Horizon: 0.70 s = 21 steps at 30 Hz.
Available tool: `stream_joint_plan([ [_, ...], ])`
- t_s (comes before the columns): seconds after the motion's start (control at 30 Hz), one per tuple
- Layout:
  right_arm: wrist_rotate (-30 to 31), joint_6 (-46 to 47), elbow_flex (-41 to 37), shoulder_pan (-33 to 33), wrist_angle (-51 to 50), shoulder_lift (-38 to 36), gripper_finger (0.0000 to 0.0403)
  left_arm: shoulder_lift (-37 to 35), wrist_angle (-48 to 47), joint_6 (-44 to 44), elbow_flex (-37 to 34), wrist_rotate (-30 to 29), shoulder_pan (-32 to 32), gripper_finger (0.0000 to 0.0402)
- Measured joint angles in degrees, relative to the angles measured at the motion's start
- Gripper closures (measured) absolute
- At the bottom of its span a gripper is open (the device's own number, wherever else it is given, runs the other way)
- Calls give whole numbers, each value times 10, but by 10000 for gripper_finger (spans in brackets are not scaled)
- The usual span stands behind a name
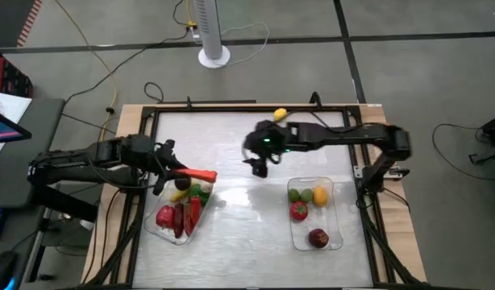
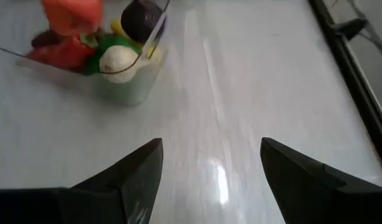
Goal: Sort produce into baskets
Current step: Put the orange carrots into the left transparent bin
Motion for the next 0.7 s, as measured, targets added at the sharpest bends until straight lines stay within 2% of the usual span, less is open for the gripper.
stream_joint_plan([
  [0.13, 1, 39, -131, -6, 80, -89, 106, 23, -7, -23, 9, 16, -17, 335],
  [0.27, 27, 68, -206, -5, 103, -156, 106, 42, -58, -25, 45, 34, -51, 334],
  [0.43, 31, 90, -255, -5, 121, -206, 106, 55, -179, -47, 112, 37, -101, 334],
  [0.7, 31, 111, -260, -5, 141, -186, 106, 54, -307, -139, 141, 46, -151, 334],
])
